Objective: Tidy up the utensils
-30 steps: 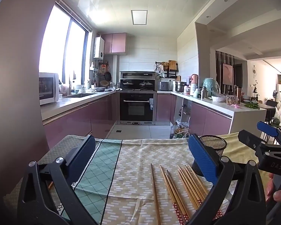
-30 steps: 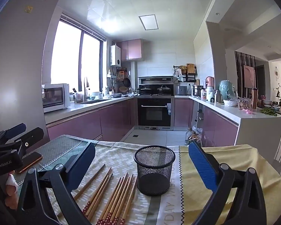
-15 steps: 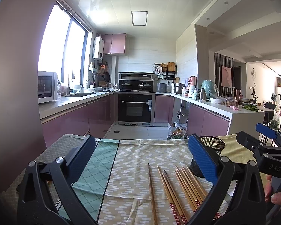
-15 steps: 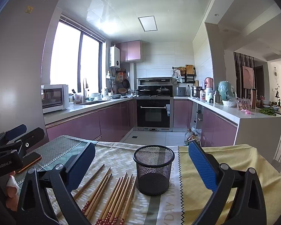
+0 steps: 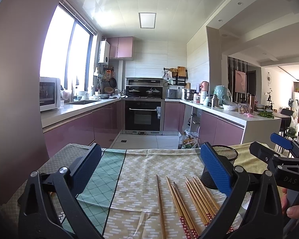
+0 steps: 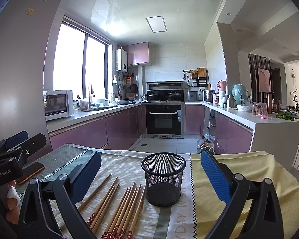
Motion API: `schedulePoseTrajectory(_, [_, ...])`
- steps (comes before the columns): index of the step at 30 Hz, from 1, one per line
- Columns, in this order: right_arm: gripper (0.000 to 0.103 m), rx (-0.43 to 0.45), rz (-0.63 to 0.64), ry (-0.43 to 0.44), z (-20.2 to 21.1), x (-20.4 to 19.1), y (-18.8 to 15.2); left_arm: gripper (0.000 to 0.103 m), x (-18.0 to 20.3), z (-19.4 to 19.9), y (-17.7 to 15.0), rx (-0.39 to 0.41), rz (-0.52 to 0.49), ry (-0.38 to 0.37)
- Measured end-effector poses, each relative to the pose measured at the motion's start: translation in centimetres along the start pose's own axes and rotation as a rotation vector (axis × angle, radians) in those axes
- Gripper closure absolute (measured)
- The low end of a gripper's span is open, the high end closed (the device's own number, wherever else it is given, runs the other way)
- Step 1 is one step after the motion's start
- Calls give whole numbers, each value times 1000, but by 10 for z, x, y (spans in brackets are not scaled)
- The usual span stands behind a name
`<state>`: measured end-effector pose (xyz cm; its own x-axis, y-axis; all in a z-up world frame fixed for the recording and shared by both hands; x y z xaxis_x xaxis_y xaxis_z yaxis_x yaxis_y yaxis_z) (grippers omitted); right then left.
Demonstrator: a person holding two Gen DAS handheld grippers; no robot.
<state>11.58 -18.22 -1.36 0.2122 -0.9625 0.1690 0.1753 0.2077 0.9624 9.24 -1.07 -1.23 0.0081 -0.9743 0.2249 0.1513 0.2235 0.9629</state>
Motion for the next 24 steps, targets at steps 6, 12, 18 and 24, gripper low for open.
schedulePoseTrajectory(6, [6, 1, 0, 0, 0, 1, -1, 5, 0, 0, 0, 1, 0, 0])
schedulePoseTrajectory(12, [6, 2, 0, 1, 0, 1, -1, 5, 1, 1, 0, 2, 1, 0])
schedulePoseTrajectory(18, [6, -1, -1, 1, -2, 0, -3, 5, 2, 1, 0, 3, 1, -1])
schedulePoseTrajectory(24, [6, 0, -4, 1, -4, 0, -6, 5, 1, 1, -1, 2, 1, -2])
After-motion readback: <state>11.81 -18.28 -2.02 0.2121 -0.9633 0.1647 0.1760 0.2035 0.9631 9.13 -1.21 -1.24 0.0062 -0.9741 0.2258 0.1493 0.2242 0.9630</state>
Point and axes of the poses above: each gripper's, at about its wrist camera, not at the fingertips, and z roughly against the way its jaws point, x to its right, y to its top, the point moved 10 cm from there along -z, roughly the way its jaws point, and after that the axes turned 12 degrees about z, right-handed, at the moved point
